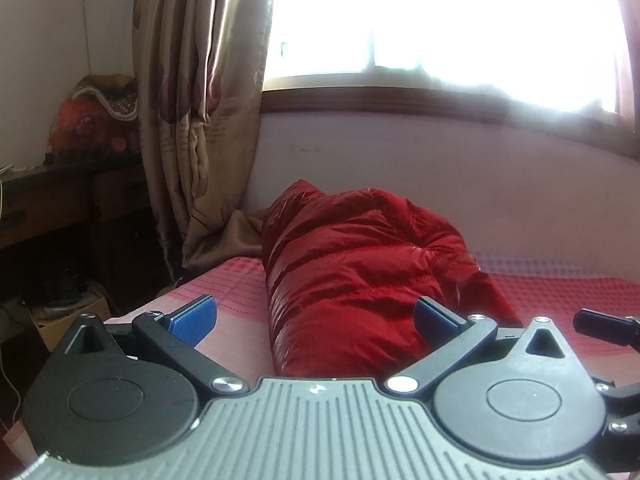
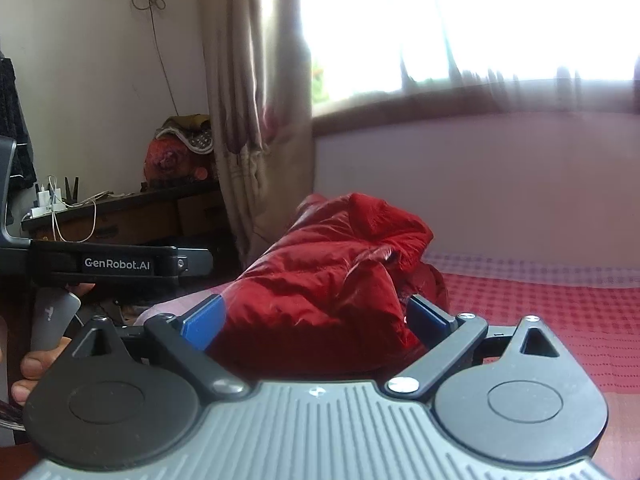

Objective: Fold large clothes
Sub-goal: 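Release the jacket and pull both grippers back from the bundle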

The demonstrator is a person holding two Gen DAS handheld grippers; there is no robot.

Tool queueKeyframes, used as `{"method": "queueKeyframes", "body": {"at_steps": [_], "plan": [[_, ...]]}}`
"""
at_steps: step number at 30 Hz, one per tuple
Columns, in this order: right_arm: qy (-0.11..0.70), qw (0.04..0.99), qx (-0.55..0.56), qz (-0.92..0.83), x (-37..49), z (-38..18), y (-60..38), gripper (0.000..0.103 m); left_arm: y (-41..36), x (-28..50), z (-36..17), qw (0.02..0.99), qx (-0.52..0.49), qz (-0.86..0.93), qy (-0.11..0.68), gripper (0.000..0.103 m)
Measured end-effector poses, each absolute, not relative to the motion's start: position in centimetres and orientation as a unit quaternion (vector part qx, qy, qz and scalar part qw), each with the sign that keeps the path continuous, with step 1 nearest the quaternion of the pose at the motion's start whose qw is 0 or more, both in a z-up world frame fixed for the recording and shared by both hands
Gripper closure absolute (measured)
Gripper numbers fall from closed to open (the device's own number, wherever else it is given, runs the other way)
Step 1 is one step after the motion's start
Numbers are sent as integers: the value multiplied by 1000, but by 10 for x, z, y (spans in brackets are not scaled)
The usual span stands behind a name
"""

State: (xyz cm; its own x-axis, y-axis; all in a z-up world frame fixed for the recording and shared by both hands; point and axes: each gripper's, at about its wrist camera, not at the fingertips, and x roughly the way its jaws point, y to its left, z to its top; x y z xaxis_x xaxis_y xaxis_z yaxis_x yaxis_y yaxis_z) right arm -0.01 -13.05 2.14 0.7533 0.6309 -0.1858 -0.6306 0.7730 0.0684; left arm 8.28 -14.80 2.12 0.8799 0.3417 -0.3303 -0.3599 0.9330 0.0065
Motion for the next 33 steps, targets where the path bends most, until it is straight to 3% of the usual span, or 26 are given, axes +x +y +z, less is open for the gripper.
{"method": "queueKeyframes", "body": {"at_steps": [33], "plan": [[133, 939, -19, 318, -4, 8, -132, 5, -154, 82, 9, 964, -26, 186, 189, 0]]}}
